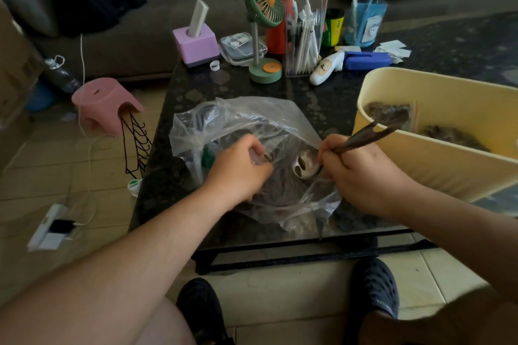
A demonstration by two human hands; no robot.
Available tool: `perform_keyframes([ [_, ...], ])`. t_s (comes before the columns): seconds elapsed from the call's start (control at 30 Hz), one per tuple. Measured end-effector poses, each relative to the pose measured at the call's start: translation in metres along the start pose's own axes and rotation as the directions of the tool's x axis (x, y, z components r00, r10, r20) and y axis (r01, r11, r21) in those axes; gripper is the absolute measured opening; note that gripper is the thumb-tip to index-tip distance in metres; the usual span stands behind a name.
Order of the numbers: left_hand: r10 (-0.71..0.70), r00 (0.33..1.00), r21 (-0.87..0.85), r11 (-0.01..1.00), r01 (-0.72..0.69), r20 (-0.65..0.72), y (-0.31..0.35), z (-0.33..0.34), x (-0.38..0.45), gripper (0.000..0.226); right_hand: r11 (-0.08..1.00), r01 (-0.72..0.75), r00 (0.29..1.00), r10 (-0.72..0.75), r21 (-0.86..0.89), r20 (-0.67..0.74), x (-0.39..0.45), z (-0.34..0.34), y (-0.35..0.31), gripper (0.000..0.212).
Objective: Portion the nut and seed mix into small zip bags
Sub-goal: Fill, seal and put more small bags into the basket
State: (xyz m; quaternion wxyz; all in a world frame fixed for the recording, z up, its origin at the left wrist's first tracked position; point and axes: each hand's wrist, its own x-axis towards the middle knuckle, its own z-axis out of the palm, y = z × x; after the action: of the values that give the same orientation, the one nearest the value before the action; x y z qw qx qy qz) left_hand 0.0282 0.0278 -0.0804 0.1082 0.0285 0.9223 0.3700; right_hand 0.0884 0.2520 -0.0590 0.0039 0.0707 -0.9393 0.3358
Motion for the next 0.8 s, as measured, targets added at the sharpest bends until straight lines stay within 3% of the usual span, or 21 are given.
perform_keyframes([
  [0.07, -0.046, 0.998, -0.044, 0.998, 0.044, -0.033, -0.002, -0.003, 0.005, 0.018, 0.996, -0.019, 0.998, 0.023, 0.089, -0.051, 0.004, 0.000, -0.003, 0.020],
  [0.23, -0.086, 0.996, 0.090, 0.992, 0.087, -0.022, -0.007, 0.000, 0.013, 0.030, 0.987, 0.038, 0.994, -0.022, 0.157, -0.104, 0.018, 0.011, -0.018, 0.019],
  [0.4, -0.048, 0.998, 0.259, 0.964, 0.056, -0.038, 0.000, 0.008, 0.014, 0.050, 0.996, 0.071, 0.997, -0.071, -0.053, -0.003, 0.030, 0.025, -0.014, 0.020],
  [0.53, -0.057, 0.998, 0.339, 0.939, 0.064, -0.029, 0.006, 0.009, 0.017, 0.033, 0.975, 0.146, 0.989, -0.145, -0.168, 0.020, 0.029, 0.027, -0.011, 0.021],
  [0.6, -0.066, 0.997, 0.364, 0.929, 0.073, -0.031, 0.007, 0.009, 0.020, 0.024, 0.961, 0.172, 0.985, -0.171, -0.217, 0.022, 0.028, 0.026, -0.012, 0.032],
  [0.67, -0.067, 0.997, 0.377, 0.924, 0.072, -0.027, 0.006, 0.010, 0.022, 0.023, 0.954, 0.184, 0.983, -0.183, -0.238, 0.026, 0.028, 0.027, -0.013, 0.027],
  [0.73, -0.048, 0.998, 0.385, 0.921, 0.055, -0.028, 0.006, 0.011, 0.023, 0.021, 0.958, 0.189, 0.982, -0.190, -0.217, 0.016, 0.027, 0.030, -0.011, 0.018],
  [0.8, -0.021, 0.999, 0.378, 0.925, 0.037, -0.048, 0.005, 0.012, 0.022, 0.017, 0.995, 0.067, 0.997, -0.069, -0.074, -0.028, 0.029, 0.030, -0.014, 0.022],
])
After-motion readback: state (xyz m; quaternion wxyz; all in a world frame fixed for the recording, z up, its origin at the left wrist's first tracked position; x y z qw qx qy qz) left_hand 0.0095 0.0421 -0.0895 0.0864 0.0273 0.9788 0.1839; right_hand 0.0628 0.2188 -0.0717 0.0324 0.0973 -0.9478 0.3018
